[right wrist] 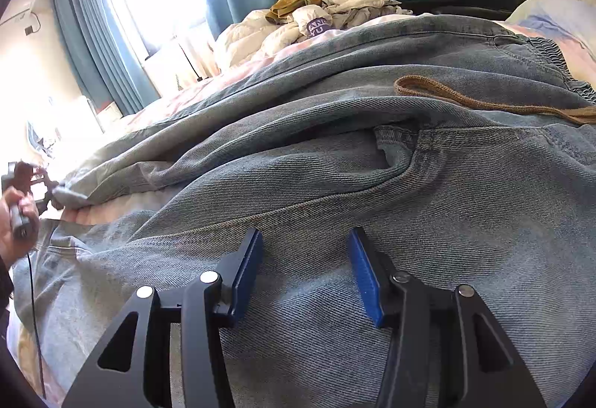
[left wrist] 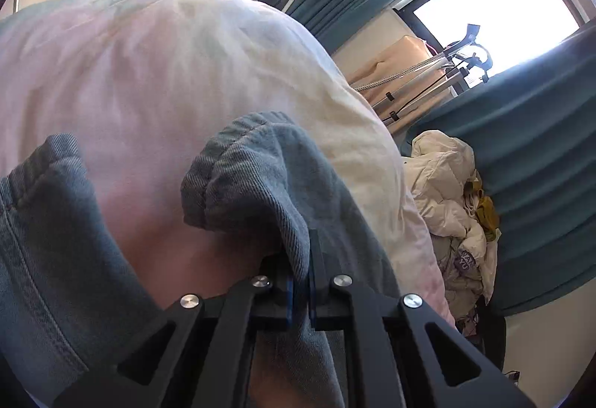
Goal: Fold clothes
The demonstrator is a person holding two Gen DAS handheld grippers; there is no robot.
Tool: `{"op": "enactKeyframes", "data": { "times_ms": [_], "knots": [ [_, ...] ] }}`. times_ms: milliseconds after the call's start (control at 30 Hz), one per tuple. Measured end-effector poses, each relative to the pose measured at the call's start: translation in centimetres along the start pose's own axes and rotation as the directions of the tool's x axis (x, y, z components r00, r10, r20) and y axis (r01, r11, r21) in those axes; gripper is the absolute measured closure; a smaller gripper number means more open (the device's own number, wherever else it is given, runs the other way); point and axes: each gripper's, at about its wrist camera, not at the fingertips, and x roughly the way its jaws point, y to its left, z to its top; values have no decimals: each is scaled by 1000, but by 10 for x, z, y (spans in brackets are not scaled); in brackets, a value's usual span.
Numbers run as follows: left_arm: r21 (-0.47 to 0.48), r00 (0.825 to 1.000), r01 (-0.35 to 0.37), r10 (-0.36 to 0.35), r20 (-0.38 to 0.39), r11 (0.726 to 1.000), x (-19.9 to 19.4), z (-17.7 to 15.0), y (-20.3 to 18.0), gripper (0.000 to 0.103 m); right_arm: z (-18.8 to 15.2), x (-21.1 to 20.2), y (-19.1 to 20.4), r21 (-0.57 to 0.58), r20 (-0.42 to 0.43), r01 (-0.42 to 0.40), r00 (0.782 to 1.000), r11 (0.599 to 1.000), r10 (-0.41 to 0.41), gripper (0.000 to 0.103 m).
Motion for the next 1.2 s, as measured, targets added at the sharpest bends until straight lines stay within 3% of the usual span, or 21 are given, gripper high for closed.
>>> {"op": "enactKeyframes", "data": {
  "times_ms": [133, 233, 300, 400, 500, 567, 667, 767, 833, 967, 1067, 1200],
  "knots": [
    [46, 993, 116, -116, -8, 992, -16, 18, -60, 98, 0, 0, 1, -2, 0, 0, 1000, 1000, 0, 53],
    [179, 987, 157, -162, 13, 971, -35, 27, -95, 98, -1, -2, 0, -3, -1, 1, 1000, 1000, -1, 53],
    [243, 994, 107, -111, 5, 964, -37, 29, -96, 98, -1, -2, -1, -3, -2, 0, 1000, 1000, 0, 53],
    [272, 999, -18, 27, -29, 962, -23, 27, -65, 98, 0, -3, -1, -3, -2, 0, 1000, 1000, 0, 53],
    [230, 989, -102, 124, -83, 968, -2, 16, -12, 98, 1, -2, -2, -1, -3, -2, 1000, 1000, 2, 53],
    [178, 981, -121, 145, -127, 977, 10, 9, 21, 98, 1, -2, -2, -1, 0, -4, 1000, 1000, 4, 53],
    [77, 987, -63, 73, -146, 995, 13, 4, 48, 97, 1, 1, -1, -10, 2, 0, 1000, 1000, 0, 52],
    [27, 986, -41, 45, -161, 999, 11, 4, 51, 96, 2, 3, 0, -12, 4, 1, 1000, 1000, -1, 51],
    [-10, 985, -3, 2, -174, 1000, 6, 4, 51, 92, 2, 4, 1, -13, 3, 2, 1000, 1000, -2, 51],
    [-26, 979, 66, -70, -192, 997, -9, -1, 51, 74, 3, 5, 2, -14, 3, 4, 1000, 1000, -4, 50],
    [-35, 966, 108, -113, -234, 994, -14, -13, 57, 58, 4, 7, 2, -13, 3, 4, 1000, 1000, -4, 50],
    [-84, 924, 181, -198, -326, 980, -8, -39, 63, 57, 4, 9, 2, -15, 4, 3, 1000, 1000, -3, 50]
  ]
}}
